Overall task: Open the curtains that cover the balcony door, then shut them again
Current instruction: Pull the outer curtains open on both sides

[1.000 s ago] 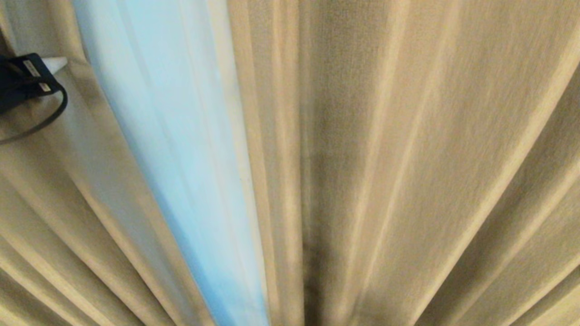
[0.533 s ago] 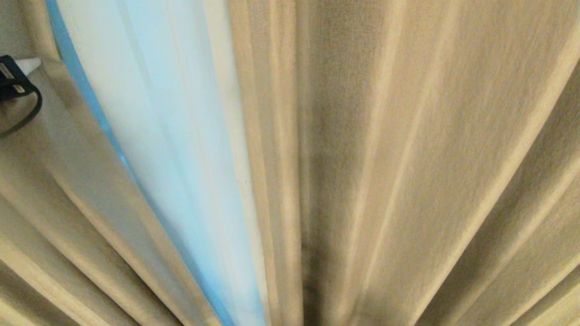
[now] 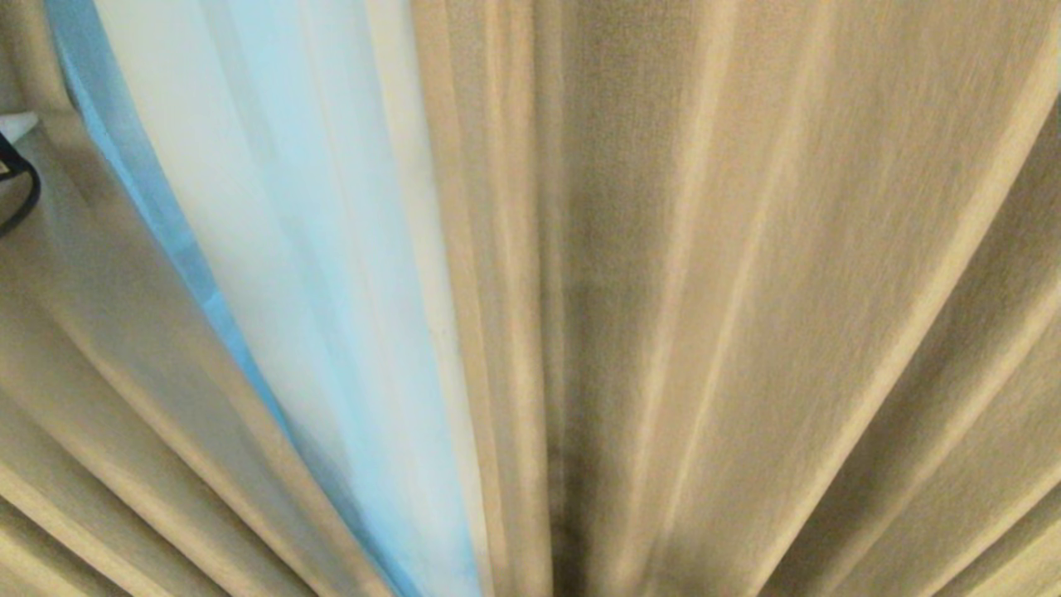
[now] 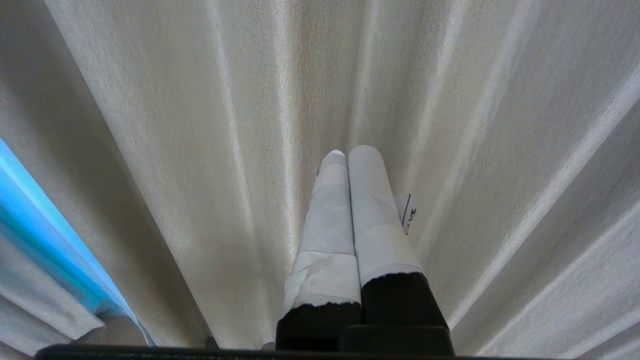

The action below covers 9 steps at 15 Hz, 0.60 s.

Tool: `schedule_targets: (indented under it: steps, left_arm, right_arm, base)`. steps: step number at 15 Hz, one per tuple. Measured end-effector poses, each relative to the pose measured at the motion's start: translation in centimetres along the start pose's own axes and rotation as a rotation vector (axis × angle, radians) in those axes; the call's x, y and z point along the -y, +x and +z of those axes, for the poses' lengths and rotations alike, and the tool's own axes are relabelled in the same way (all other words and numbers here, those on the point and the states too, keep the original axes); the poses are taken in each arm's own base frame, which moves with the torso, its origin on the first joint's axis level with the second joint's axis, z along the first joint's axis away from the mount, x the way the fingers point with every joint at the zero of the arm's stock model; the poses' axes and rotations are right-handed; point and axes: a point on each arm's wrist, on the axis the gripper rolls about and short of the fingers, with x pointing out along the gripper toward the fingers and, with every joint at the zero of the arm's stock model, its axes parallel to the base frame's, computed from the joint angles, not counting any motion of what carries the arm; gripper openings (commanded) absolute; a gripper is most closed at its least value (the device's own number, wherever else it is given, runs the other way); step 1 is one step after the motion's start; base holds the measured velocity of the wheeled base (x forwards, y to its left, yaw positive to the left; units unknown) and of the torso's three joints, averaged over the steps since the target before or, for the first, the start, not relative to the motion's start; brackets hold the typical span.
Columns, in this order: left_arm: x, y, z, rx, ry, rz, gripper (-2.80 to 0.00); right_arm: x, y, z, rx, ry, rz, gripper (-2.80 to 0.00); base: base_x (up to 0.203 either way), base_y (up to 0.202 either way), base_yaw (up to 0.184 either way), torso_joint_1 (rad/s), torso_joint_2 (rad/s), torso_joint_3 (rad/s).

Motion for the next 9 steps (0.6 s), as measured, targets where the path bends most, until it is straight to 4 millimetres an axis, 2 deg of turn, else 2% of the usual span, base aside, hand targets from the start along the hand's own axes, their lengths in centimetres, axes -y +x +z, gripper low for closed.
schedule_targets:
  steps: [5,9]
  left_arm:
    - [-1.8,0.5,0.5,-0.021,-0.022,-0.023,-2.80]
    - [-3.8,0.7,1.0,-0.001,-0.016,0.023,-2.80]
  right_arm:
    - [0.0,0.0,0.0,0.000,0.000,0.000,-2.80]
    - [0.0,0.0,0.0,0.000,0.000,0.000,-2.80]
  base:
    - [0.000,0.000,0.000,0.000,0.00,0.000]
    - [0.000,0.000,0.000,0.000,0.00,0.000]
